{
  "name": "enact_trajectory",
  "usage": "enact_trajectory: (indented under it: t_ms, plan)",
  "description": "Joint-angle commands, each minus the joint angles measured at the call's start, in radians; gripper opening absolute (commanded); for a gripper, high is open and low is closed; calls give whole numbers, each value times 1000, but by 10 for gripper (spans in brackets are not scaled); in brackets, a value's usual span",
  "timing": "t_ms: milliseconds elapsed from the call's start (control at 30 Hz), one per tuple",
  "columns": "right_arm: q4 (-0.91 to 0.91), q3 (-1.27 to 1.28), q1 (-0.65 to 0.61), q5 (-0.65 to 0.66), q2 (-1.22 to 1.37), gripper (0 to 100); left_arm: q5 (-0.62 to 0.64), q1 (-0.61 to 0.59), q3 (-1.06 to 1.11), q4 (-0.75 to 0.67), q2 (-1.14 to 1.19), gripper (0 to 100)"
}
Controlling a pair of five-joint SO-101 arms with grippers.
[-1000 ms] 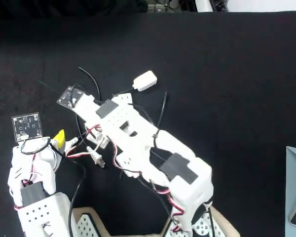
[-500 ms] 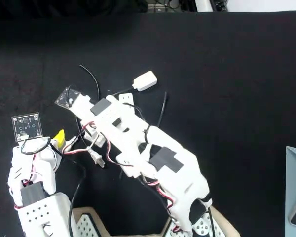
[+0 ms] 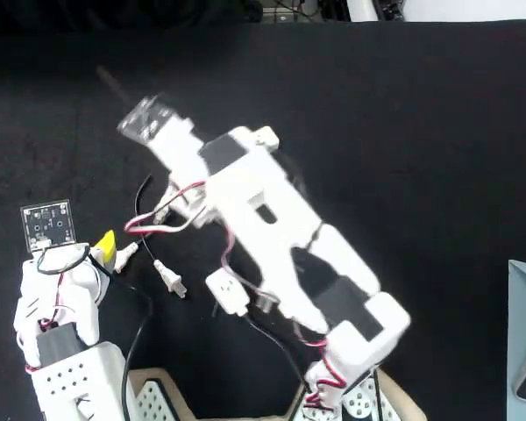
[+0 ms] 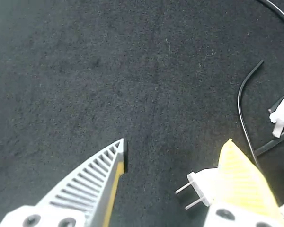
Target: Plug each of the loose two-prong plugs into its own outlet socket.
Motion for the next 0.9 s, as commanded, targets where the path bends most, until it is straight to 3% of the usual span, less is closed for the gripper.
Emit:
enact_trajectory:
  t_ms: [0, 200, 433, 667, 867]
  plan:
    - [6, -64, 97, 83, -97, 12, 3, -2, -12, -8, -9, 314]
    - [-175, -82, 255, 295, -54, 11, 3, -2, -12, -8, -9, 314]
    - [-505, -85, 293, 559, 131, 11, 3, -2, -10, -8, -9, 314]
    - [-836, -85, 290, 594, 311, 15, 3, -2, -10, -8, -9, 314]
    - [-951, -125, 284, 591, 410, 31, 3, -2, -10, -8, -9, 314]
